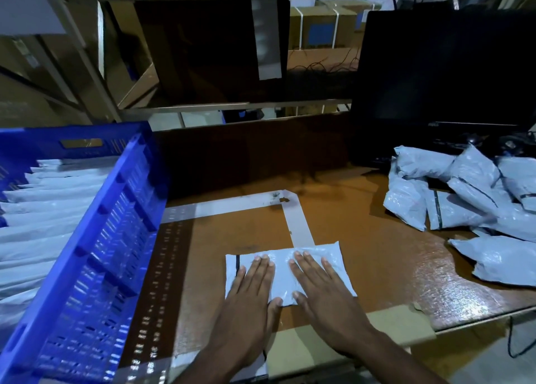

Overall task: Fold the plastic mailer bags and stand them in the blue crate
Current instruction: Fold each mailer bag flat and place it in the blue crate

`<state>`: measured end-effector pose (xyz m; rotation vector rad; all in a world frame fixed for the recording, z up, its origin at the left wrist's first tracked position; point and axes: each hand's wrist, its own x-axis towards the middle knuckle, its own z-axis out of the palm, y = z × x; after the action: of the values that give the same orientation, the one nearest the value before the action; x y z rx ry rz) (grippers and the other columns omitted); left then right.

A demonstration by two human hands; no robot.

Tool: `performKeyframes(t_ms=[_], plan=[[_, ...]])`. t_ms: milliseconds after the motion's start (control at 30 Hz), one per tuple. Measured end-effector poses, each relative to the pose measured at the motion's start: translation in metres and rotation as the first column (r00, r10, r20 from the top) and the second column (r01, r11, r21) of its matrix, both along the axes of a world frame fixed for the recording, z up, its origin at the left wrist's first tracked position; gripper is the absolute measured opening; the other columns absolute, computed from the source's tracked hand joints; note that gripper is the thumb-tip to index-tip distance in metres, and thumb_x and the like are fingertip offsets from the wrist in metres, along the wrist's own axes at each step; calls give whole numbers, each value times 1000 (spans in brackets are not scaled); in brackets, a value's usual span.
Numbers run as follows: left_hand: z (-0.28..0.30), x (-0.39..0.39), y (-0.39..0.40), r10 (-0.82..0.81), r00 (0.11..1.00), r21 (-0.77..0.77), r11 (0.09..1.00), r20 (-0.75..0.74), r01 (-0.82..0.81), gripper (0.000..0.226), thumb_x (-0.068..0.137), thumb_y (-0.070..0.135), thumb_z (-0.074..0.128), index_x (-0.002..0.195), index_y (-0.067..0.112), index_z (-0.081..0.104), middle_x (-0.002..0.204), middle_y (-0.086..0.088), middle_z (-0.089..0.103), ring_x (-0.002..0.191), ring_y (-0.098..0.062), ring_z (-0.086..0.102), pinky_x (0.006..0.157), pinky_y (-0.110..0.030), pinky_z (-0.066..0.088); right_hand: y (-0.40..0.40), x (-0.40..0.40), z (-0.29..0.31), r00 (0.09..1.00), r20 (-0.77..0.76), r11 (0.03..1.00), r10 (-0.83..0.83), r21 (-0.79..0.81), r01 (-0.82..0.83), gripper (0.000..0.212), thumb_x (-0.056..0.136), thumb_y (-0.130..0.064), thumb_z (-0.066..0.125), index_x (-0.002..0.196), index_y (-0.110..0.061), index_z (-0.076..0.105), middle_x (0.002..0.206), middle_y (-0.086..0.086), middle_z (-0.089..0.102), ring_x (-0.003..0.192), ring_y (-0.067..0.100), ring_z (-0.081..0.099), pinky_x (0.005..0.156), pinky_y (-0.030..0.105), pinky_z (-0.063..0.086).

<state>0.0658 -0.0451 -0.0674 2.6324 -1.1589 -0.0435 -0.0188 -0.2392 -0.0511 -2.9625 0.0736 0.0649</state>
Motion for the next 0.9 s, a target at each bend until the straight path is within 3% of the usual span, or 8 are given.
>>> performKeyframes(t_ms=[100,267,367,500,600,733,900], plan=[[-1,1,1,-18,999,15,1000,34,18,67,106,53,16,162,17,16,169,5,7,155,-5,-6,123,-37,3,0,0,-1,1000,15,1000,9,-6,-9,64,106,-53,5,160,-22,20,166,-6,13,153,7,3,120,35,-1],[4,-4,4,-36,999,11,999,4,35,67,106,55,14,163,19,7,169,7,-3,154,-4,-13,124,-37,-1,-2,-4,0,998,32,996,47,71,-50,60,108,-51,14,161,-28,0,164,-14,-14,149,-1,-20,120,30,-17],[8,-4,5,-27,999,-2,1000,26,27,67,107,55,16,163,19,7,169,7,-4,154,-4,-13,124,-38,0,-6,-2,12,998,4,992,62,114,-62,63,104,-52,13,160,-31,-6,161,-18,-23,146,-4,-25,120,28,-18],[15,-11,7,-47,993,2,999,112,47,64,108,50,21,161,14,22,169,1,13,156,-12,5,121,-44,10,4,-7,21,995,62,983,72,163,-81,58,107,-46,21,160,-29,3,163,-16,-15,145,-6,-24,120,22,-14],[7,-17,11,-127,988,23,992,85,125,62,109,49,22,158,13,32,167,0,20,155,-12,14,119,-42,17,9,-16,9,987,53,974,150,165,-156,61,106,-49,7,160,-23,14,165,-12,-3,149,-3,-15,122,25,-8],[3,-9,11,-108,993,50,993,54,105,63,109,51,19,161,15,24,169,2,11,156,-7,1,122,-37,5,8,-9,5,992,57,975,117,183,-125,63,102,-48,4,160,-23,11,165,-10,-5,150,-2,-13,122,26,-8],[6,-19,12,-113,994,61,992,9,112,65,109,52,16,161,14,22,169,3,11,156,-8,1,121,-39,8,11,-16,3,990,46,975,135,173,-141,59,106,-46,9,160,-23,10,166,-11,-2,150,-2,-13,123,28,-4]])
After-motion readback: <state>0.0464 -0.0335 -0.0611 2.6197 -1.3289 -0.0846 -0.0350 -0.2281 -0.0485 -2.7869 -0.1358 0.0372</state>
